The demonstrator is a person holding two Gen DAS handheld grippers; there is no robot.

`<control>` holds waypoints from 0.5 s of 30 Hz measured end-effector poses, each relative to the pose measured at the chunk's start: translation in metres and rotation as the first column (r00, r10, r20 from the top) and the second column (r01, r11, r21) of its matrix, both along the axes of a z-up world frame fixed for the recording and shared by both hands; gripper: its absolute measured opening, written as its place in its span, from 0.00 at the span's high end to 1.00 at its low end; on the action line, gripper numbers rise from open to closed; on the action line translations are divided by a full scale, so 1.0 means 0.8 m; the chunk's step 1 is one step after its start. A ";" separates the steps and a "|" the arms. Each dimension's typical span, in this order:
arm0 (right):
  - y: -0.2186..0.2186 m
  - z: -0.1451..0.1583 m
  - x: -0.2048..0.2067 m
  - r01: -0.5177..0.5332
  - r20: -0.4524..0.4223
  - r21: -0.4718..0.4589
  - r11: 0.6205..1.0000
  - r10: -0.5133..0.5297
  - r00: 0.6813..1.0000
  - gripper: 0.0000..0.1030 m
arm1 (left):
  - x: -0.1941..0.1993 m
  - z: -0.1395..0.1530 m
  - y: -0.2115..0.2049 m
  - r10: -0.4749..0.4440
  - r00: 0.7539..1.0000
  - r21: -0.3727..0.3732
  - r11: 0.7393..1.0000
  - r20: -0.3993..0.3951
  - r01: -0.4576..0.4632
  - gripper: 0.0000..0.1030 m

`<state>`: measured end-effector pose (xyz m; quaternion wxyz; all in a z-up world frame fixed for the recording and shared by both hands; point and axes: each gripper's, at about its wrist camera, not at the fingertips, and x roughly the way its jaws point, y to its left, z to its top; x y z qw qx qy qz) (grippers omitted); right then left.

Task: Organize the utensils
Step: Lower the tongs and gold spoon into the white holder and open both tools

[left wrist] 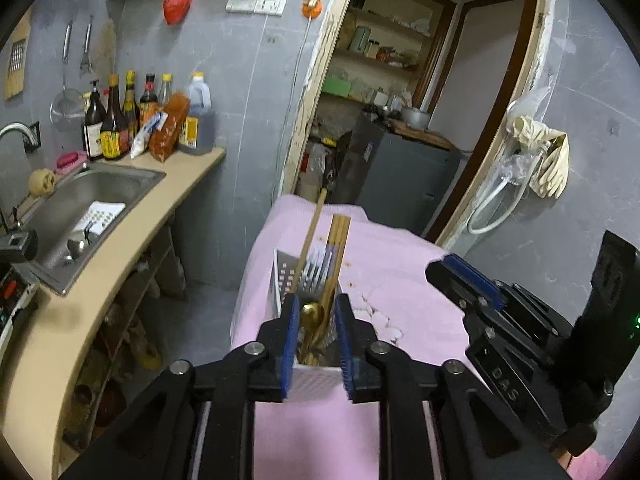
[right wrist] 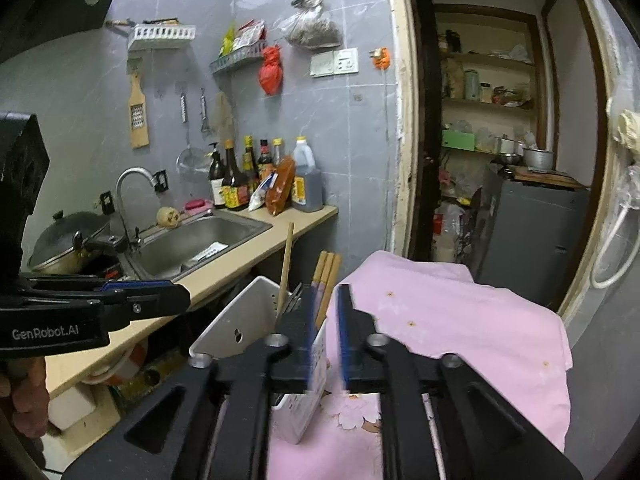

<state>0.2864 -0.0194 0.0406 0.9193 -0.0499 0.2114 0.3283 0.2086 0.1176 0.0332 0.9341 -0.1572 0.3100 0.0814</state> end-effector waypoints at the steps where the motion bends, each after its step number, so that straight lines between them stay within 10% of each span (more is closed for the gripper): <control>1: -0.004 0.002 -0.003 0.015 0.004 0.011 1.000 -0.016 1.000 0.75 | -0.003 0.002 0.000 0.000 1.000 0.011 1.000 0.019 0.000 0.75; 15: -0.066 0.026 -0.076 0.314 0.073 0.119 0.942 -0.324 0.943 0.37 | -0.048 0.013 -0.005 -0.097 0.970 0.133 0.989 0.222 0.068 0.13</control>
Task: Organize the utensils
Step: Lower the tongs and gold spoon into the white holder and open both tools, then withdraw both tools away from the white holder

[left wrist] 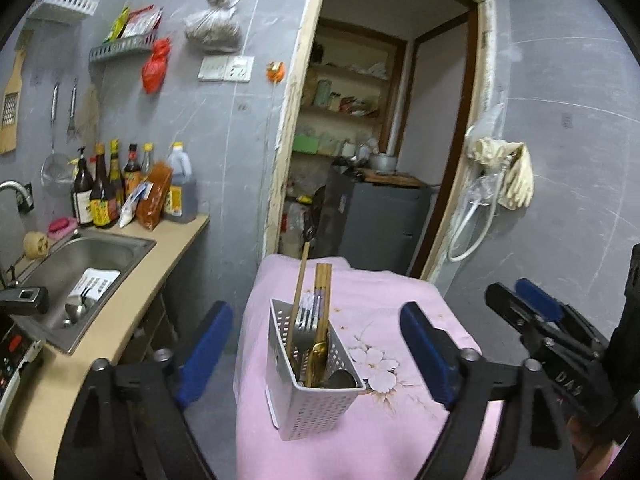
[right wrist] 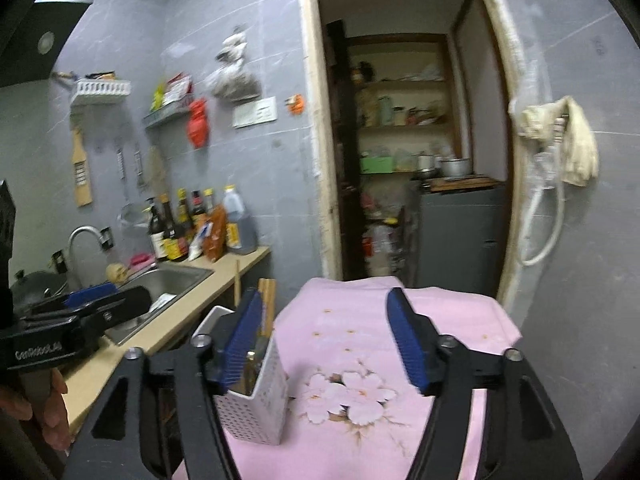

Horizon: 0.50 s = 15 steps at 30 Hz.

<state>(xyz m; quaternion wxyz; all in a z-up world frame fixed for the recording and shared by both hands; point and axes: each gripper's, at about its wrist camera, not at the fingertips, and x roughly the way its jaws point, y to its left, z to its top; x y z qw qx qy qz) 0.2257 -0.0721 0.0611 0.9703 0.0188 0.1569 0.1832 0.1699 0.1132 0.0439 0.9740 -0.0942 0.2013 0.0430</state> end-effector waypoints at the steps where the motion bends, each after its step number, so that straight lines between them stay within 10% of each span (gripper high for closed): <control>1: -0.005 0.001 -0.009 0.026 0.010 -0.001 1.000 -0.026 1.000 0.34 | -0.004 -0.001 -0.002 -0.004 1.000 0.008 1.000 0.006 0.003 0.08; 15: -0.075 0.005 -0.103 0.142 0.047 -0.004 0.990 -0.142 0.989 0.01 | -0.079 -0.013 -0.030 -0.002 0.994 0.034 0.999 0.111 -0.002 0.00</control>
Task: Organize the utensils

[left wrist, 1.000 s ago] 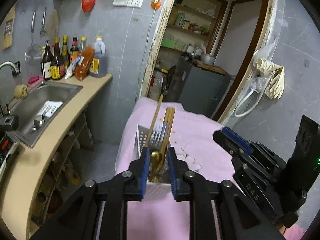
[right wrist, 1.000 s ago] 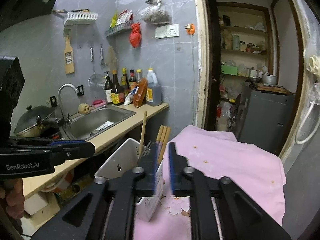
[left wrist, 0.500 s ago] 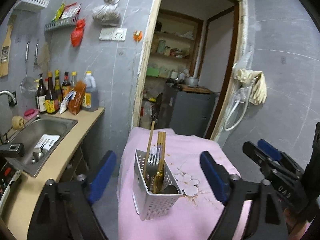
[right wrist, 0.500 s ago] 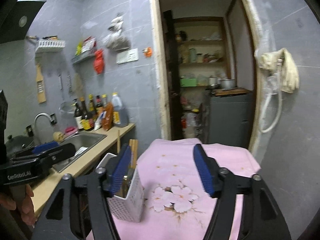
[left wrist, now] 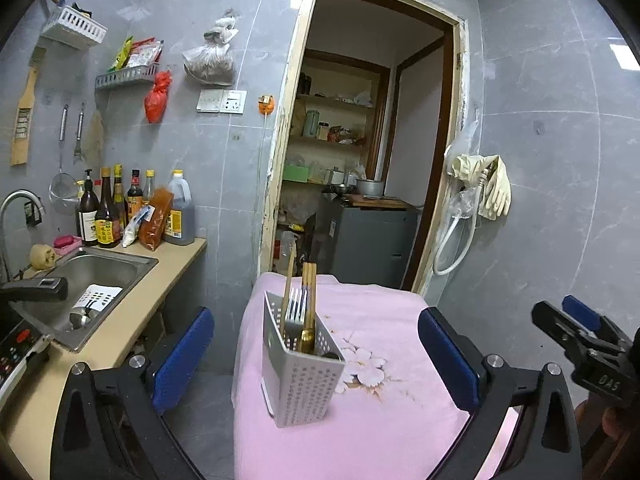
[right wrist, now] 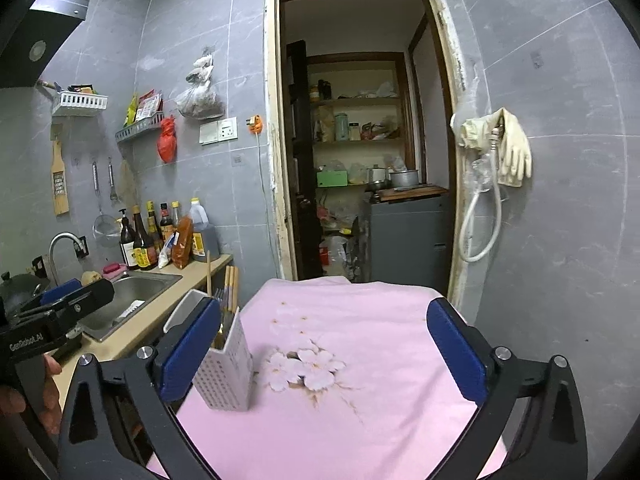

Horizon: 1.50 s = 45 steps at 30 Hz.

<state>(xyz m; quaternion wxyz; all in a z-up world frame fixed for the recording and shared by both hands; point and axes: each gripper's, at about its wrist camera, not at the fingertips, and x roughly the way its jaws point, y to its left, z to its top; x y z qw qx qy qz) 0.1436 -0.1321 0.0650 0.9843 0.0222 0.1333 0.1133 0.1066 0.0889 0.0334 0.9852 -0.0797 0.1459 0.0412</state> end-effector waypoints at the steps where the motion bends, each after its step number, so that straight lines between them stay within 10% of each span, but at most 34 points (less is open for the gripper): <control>1: -0.006 -0.002 -0.008 -0.003 -0.002 -0.003 1.000 0.003 1.000 0.01 | -0.007 -0.003 -0.005 0.004 1.000 0.004 1.000 -0.003 -0.004 0.00; 22: -0.082 -0.072 -0.151 -0.011 -0.129 -0.029 1.000 0.007 0.992 0.01 | -0.138 -0.060 -0.071 0.010 0.996 0.059 0.998 -0.092 -0.004 0.00; 45: -0.086 -0.083 -0.167 -0.026 -0.147 -0.029 0.999 0.022 0.989 0.01 | -0.161 -0.068 -0.084 -0.005 0.995 0.054 0.998 -0.096 0.011 0.00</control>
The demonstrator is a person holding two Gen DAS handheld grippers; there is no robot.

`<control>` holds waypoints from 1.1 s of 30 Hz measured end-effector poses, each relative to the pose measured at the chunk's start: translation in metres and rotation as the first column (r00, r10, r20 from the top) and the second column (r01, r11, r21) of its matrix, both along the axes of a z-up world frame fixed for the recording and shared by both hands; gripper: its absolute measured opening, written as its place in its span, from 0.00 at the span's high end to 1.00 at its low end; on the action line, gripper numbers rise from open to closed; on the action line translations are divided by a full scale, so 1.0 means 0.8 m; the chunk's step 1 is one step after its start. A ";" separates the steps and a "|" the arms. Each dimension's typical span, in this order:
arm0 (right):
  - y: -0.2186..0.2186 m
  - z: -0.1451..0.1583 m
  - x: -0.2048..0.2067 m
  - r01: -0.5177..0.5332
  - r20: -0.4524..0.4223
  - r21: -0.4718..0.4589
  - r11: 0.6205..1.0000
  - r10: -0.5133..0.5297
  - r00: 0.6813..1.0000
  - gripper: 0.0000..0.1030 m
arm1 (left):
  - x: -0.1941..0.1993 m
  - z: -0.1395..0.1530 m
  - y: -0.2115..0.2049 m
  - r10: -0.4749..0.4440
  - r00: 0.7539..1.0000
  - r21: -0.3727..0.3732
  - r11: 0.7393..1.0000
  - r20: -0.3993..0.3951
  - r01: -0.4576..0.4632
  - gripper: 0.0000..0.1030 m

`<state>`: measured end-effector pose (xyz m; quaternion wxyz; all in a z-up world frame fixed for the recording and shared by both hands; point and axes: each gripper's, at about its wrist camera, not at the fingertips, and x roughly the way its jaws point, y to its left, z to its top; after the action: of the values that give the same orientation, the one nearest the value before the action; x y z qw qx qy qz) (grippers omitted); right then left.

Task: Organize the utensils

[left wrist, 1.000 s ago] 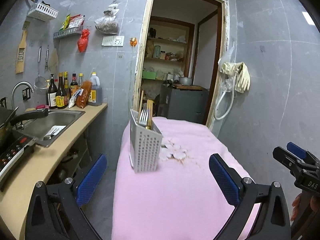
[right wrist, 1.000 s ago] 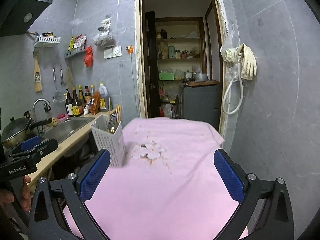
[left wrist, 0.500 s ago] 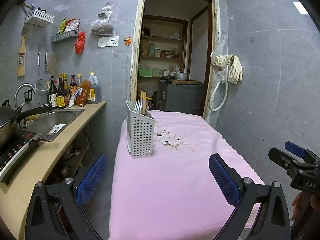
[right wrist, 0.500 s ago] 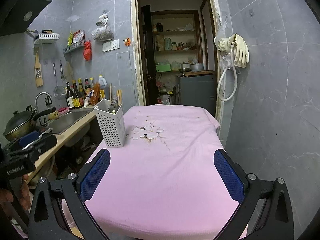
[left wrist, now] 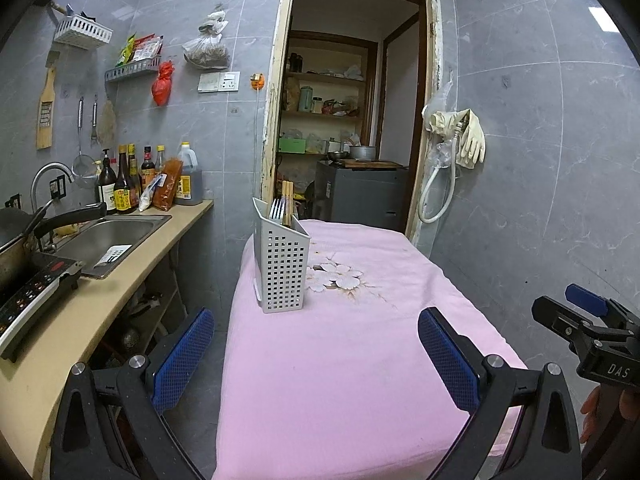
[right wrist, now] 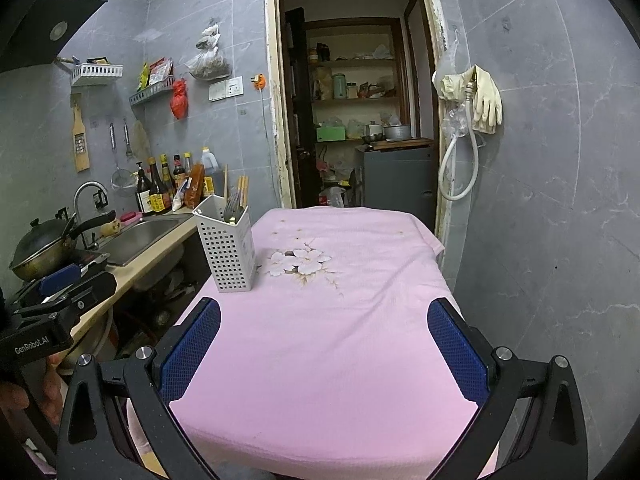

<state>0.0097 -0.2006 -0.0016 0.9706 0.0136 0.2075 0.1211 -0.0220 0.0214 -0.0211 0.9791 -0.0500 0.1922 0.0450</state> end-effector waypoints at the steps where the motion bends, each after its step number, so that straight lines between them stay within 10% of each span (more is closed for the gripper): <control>1: 0.001 0.000 0.000 -0.001 -0.001 0.000 1.000 0.001 1.000 0.01 | 0.000 0.000 0.000 0.000 1.000 0.001 1.000 0.000 0.000 0.00; 33: 0.004 0.003 0.003 0.001 0.002 -0.002 1.000 -0.001 1.000 0.01 | -0.002 -0.001 -0.001 -0.006 1.000 0.008 1.000 -0.006 0.006 0.00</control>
<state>0.0124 -0.1975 0.0010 0.9709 0.0128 0.2064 0.1207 -0.0233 0.0202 -0.0215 0.9788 -0.0453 0.1953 0.0428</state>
